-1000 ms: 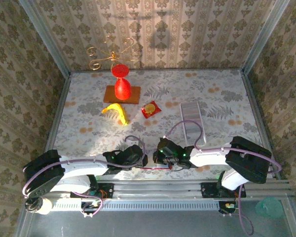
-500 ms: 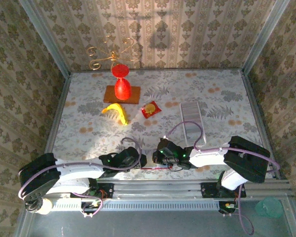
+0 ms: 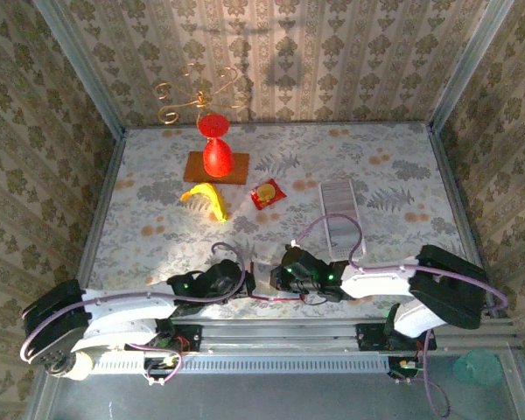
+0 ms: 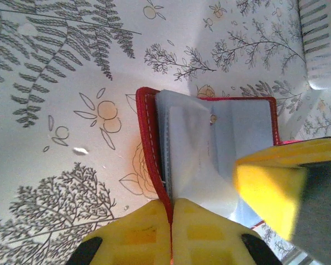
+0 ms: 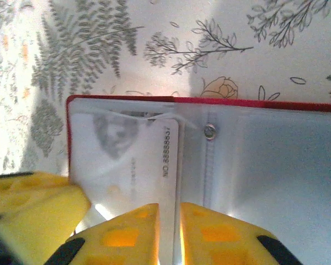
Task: Put the credit cards into the card holder
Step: Close the card holder at the bottom-center of the table.
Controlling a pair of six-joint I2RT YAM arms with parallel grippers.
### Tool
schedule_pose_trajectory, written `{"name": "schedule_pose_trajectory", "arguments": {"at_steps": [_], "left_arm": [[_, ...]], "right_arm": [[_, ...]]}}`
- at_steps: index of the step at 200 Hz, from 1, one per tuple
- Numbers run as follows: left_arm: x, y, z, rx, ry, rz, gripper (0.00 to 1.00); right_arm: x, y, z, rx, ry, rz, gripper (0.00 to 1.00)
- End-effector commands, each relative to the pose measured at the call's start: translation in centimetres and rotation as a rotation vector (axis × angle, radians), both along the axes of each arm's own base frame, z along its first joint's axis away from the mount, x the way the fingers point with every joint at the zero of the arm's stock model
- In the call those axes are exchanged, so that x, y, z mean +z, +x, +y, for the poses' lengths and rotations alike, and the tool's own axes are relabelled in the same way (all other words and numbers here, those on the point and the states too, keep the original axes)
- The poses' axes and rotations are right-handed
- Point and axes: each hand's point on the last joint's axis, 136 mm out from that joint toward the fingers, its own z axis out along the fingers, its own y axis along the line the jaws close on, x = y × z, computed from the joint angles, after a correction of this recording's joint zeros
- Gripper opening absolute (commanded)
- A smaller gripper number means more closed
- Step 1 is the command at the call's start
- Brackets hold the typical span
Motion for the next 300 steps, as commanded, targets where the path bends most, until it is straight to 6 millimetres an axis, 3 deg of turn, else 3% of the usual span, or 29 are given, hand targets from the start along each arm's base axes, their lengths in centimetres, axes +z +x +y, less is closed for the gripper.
{"name": "schedule_pose_trajectory", "arguments": {"at_steps": [1, 15, 45, 72, 118, 143, 234, 300], "left_arm": [[-0.5, -0.3, 2.1, -0.003, 0.097, -0.008, 0.04], [-0.5, -0.4, 2.9, -0.005, 0.118, -0.017, 0.05], [0.0, -0.5, 4.3, 0.004, 0.145, -0.028, 0.05], [0.8, -0.4, 4.9, 0.009, 0.142, -0.041, 0.06], [1.0, -0.3, 5.1, 0.012, 0.14, -0.04, 0.06], [1.3, -0.2, 5.0, 0.013, 0.139, -0.041, 0.06], [1.5, 0.0, 4.8, 0.01, 0.133, -0.047, 0.06], [1.5, 0.0, 4.8, 0.011, 0.131, -0.043, 0.06]], "right_arm": [[2.0, 0.7, -3.1, -0.039, -0.136, -0.094, 0.24], [2.6, 0.7, -5.1, -0.07, -0.177, -0.123, 0.3], [3.1, 0.3, -8.7, -0.14, -0.215, -0.154, 0.33], [2.2, -0.2, -10.0, -0.17, -0.189, -0.119, 0.35], [1.2, -0.5, -7.7, -0.143, -0.039, -0.056, 0.35], [1.1, -0.5, -6.9, -0.129, -0.008, -0.04, 0.29], [-0.1, -1.2, -6.6, -0.101, -0.022, 0.018, 0.25], [0.0, -1.2, -6.4, -0.105, -0.007, 0.018, 0.05]]}}
